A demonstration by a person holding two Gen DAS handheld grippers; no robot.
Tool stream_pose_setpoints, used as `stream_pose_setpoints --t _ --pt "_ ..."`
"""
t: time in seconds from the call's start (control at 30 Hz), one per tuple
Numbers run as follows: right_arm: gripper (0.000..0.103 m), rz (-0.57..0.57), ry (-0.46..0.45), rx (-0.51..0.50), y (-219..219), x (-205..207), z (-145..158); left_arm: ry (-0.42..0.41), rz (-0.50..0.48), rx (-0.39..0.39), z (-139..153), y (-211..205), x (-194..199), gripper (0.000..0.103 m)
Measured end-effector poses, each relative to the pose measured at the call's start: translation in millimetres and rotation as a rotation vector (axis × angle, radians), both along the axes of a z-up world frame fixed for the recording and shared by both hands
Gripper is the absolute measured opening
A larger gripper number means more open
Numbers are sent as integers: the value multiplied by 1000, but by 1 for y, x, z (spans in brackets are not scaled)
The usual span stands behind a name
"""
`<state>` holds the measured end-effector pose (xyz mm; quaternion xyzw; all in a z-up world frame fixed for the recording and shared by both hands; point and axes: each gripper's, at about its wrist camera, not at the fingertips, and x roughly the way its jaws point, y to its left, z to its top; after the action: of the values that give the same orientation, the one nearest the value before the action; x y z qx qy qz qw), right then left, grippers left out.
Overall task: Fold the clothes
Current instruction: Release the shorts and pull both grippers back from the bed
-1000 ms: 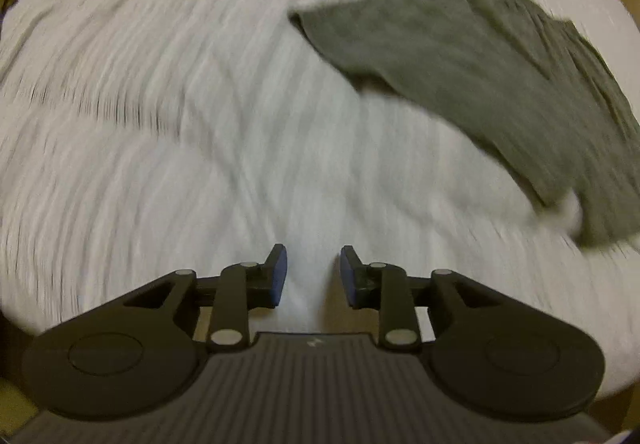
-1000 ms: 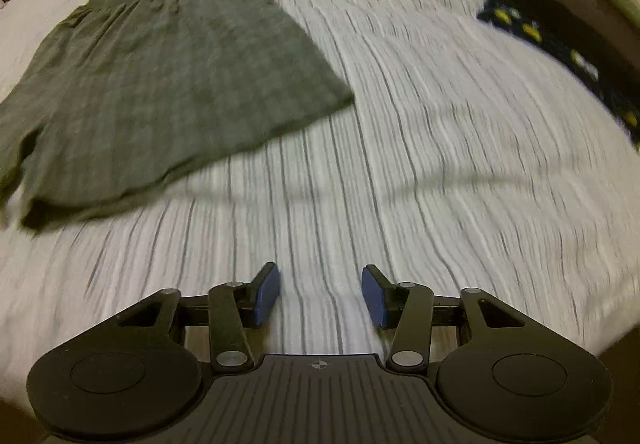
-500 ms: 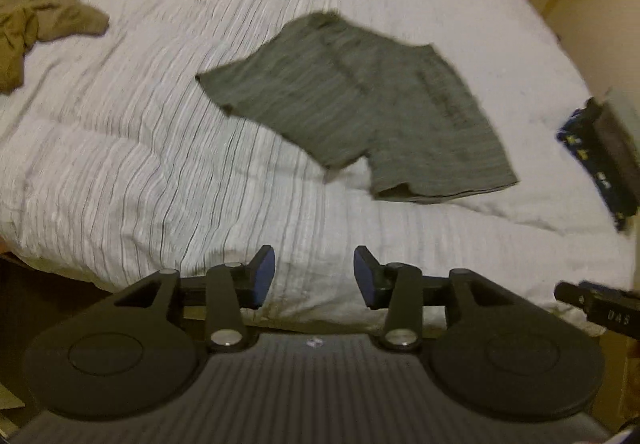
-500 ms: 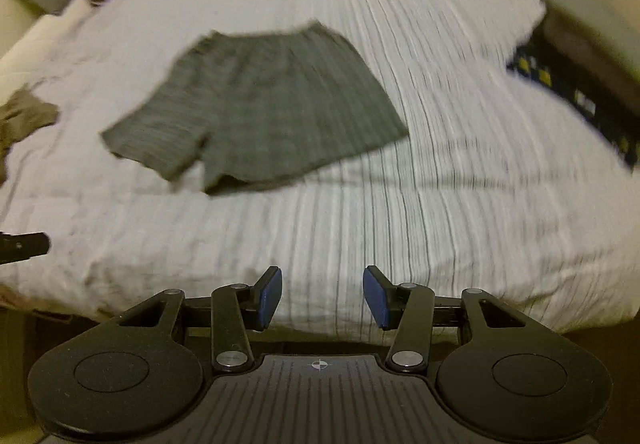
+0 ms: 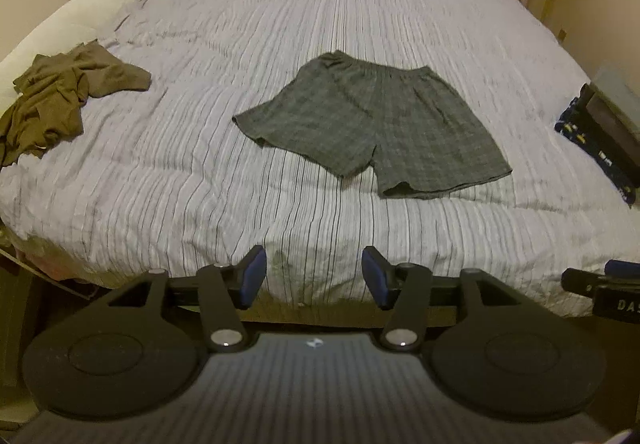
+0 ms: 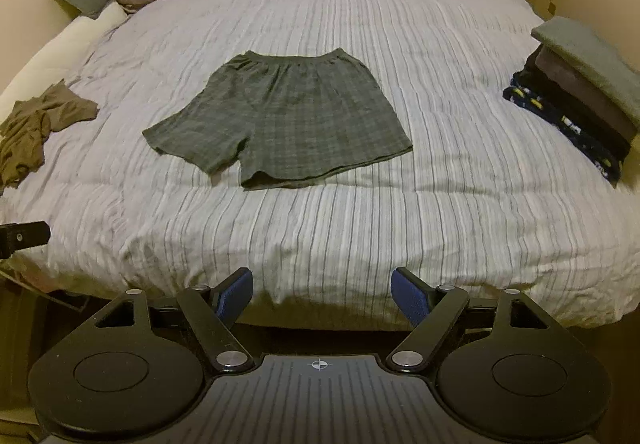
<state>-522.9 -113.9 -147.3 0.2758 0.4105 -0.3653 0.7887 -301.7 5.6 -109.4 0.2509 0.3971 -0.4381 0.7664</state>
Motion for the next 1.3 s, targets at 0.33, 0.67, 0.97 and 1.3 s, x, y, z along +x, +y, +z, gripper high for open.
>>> stream_pose_setpoints --t 0.33,0.67,0.97,1.3 --pt "79 -7 4 -59 -1 15 19 -31 0 -23 21 -4 7 56" --pt "79 16 14 -63 -2 19 26 -18 3 -19 25 -5 8 61" --pt "102 49 20 -53 10 18 28 0 1 4 24 2 -3 62" --pt "102 74 49 -51 20 22 25 28 9 29 15 10 -5 63"
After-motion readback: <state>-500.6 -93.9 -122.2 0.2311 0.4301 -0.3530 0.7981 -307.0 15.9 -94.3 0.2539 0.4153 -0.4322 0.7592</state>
